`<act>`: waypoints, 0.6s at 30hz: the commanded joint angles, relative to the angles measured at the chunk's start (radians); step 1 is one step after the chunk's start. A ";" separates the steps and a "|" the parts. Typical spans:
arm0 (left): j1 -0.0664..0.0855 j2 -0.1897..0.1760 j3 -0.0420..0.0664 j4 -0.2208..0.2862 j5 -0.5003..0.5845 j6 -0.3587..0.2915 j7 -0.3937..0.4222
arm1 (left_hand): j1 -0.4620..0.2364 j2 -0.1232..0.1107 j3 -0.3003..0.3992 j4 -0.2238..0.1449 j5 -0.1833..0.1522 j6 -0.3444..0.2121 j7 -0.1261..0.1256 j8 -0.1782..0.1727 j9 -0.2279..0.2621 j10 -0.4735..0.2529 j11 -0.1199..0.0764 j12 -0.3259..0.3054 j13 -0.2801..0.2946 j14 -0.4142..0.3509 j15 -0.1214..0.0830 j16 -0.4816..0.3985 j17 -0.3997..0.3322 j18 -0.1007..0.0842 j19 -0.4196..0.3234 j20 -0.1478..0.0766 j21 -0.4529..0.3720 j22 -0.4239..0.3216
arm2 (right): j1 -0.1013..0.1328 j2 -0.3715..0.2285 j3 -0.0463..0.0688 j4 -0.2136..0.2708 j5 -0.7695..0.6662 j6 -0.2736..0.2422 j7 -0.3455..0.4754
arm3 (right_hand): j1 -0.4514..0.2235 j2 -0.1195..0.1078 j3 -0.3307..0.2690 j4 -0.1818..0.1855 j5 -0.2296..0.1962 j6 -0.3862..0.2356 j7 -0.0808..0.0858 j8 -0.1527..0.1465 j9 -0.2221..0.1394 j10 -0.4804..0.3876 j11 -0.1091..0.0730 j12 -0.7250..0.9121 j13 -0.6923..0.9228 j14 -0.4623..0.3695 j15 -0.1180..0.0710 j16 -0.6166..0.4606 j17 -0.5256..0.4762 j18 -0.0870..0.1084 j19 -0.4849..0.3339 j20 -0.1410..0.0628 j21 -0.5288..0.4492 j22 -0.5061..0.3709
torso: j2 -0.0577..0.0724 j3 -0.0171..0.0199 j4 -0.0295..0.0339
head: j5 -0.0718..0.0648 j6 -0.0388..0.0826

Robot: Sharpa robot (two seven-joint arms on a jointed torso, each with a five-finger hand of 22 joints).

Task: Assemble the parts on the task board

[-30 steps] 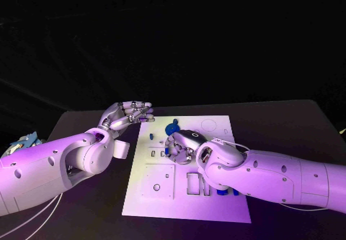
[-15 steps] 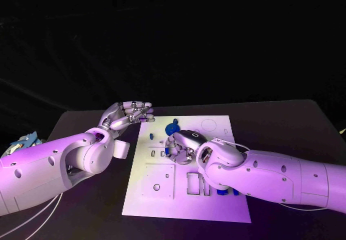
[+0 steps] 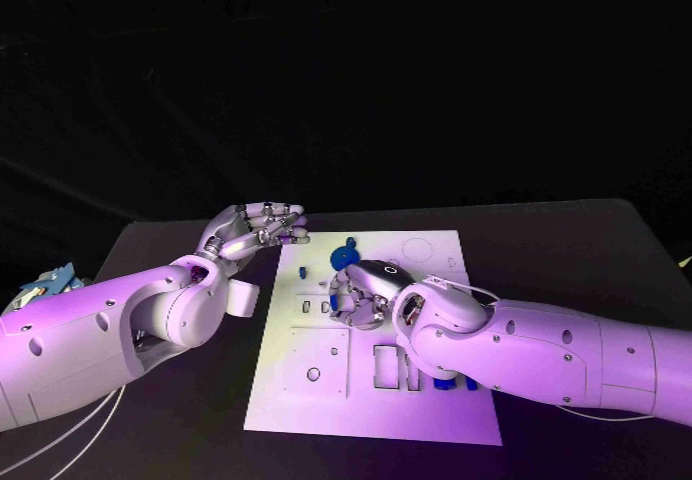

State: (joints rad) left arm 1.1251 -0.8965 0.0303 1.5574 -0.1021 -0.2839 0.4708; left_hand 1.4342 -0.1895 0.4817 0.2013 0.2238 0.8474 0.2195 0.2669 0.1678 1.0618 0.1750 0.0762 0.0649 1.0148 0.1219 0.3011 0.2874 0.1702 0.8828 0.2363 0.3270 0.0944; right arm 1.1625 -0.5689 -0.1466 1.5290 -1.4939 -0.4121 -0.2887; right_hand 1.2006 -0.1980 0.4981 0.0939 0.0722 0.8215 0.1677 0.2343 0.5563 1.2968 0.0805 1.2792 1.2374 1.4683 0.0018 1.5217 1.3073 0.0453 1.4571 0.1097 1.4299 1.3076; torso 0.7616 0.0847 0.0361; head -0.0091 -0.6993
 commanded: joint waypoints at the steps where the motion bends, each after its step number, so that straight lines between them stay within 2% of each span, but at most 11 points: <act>1: 0.001 0.001 0.000 0.001 0.002 0.020 0.003 | -0.010 0.001 0.003 -0.001 -0.007 -0.003 0.018 -0.005 0.001 0.003 0.001 -0.007 0.001 -0.001 0.004 -0.003 0.001 0.013 0.005 0.005 -0.004 -0.001 | -0.003 0.000 -0.002 -0.004 0.007 0.013 0.010 | 0.001 -0.011 -0.010 0.000 -0.007 -0.009 0.000 -0.008 -0.002 -0.009 0.003 -0.006 -0.002 0.069 0.007 -0.003 0.118 0.002 -0.003 0.004 -0.007 0.114 | 0.000 0.0002 0.0000 | 0.000 0.001; 7: 0.001 0.002 0.000 0.000 0.002 0.021 0.002 | -0.010 0.001 0.003 -0.003 -0.007 -0.003 0.018 -0.006 0.001 0.003 0.001 -0.007 0.001 -0.001 0.004 -0.003 0.002 0.014 0.008 0.004 -0.002 0.000 | -0.003 -0.001 -0.002 -0.002 0.008 -0.005 0.015 | 0.000 -0.014 -0.017 0.003 -0.009 -0.014 0.001 -0.012 -0.004 -0.011 0.003 -0.007 -0.004 0.069 0.007 -0.003 0.118 0.003 -0.005 0.005 -0.010 0.111 | 0.000 0.0002 0.0007 | -0.001 0.001; 12: 0.001 0.003 0.000 -0.004 -0.002 0.022 -0.006 | -0.010 0.001 0.004 -0.003 -0.007 -0.003 0.018 -0.006 0.001 0.003 0.001 -0.007 0.001 -0.001 0.004 -0.003 0.002 0.014 0.008 0.004 -0.002 0.000 | -0.004 -0.015 -0.002 0.019 0.011 -0.059 0.039 | 0.000 -0.015 -0.022 0.005 -0.009 -0.016 0.001 -0.014 -0.005 -0.012 0.004 -0.007 -0.004 0.068 0.008 -0.004 0.115 0.003 -0.006 0.005 -0.012 0.110 | -0.001 -0.0004 0.0013 | 0.000 0.002; 14: 0.001 0.003 0.000 -0.006 -0.011 0.022 -0.017 | -0.012 0.000 0.003 -0.003 -0.007 -0.004 0.018 -0.006 0.001 0.003 0.001 -0.008 0.001 -0.001 0.004 -0.003 0.003 0.014 0.011 0.003 0.000 0.001 | -0.004 -0.025 -0.001 0.031 0.014 -0.081 0.064 | 0.005 -0.014 -0.029 0.008 0.001 -0.028 0.004 -0.024 -0.008 -0.011 0.006 -0.005 -0.001 0.068 0.009 -0.004 0.116 0.003 -0.005 0.006 -0.012 0.111 | -0.002 -0.0008 0.0012 | 0.000 0.003; 16: 0.001 0.004 0.000 -0.010 -0.034 0.020 -0.040 | -0.035 -0.007 -0.009 0.002 -0.008 -0.004 0.017 -0.007 0.001 0.004 0.000 -0.009 0.002 0.015 0.000 0.003 0.013 0.015 0.053 -0.007 0.027 0.011 | -0.003 -0.042 0.001 0.047 0.025 -0.106 0.113 | 0.016 -0.013 -0.032 0.005 0.011 -0.032 0.006 -0.029 -0.010 -0.009 0.007 -0.003 0.001 0.069 0.011 -0.004 0.117 0.003 -0.004 0.007 -0.011 0.112 | -0.003 -0.0014 -0.0004 | 0.001 0.004; 18: 0.001 0.004 0.000 -0.016 -0.067 0.020 -0.079 | -0.072 -0.013 -0.034 0.018 -0.008 0.007 0.008 -0.002 0.004 0.039 -0.014 0.006 0.009 0.084 -0.019 0.052 0.043 0.015 0.103 -0.027 0.064 0.027 | 0.004 -0.063 0.005 0.063 0.057 -0.130 0.184 | 0.031 -0.010 -0.031 0.000 0.025 -0.024 0.006 -0.029 -0.010 -0.010 0.008 -0.002 0.000 0.069 0.011 -0.004 0.117 0.003 -0.005 0.008 -0.013 0.111 | -0.005 -0.0016 -0.0031 | 0.005 0.008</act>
State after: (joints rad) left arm 1.1252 -0.8949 0.0303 1.5431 -0.1186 -0.2812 0.4438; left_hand 1.3698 -0.2004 0.4535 0.2191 0.2203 0.8502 0.2167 0.2629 0.1700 1.0946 0.1640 0.0806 0.0727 1.0879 0.1058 0.3462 0.3260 0.1699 0.9769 0.2139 0.3847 0.1183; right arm 1.1622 -0.6252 -0.1445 1.5845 -1.4725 -0.4736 -0.2196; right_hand 1.2207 -0.2119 0.4675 0.0968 0.0925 0.7945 0.1735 0.2084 0.5469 1.2932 0.0842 1.2755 1.2373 1.4646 0.0054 1.5217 1.3081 0.0454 1.4535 0.1132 1.4211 1.3074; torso 0.7591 0.0840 0.0360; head -0.0070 -0.6943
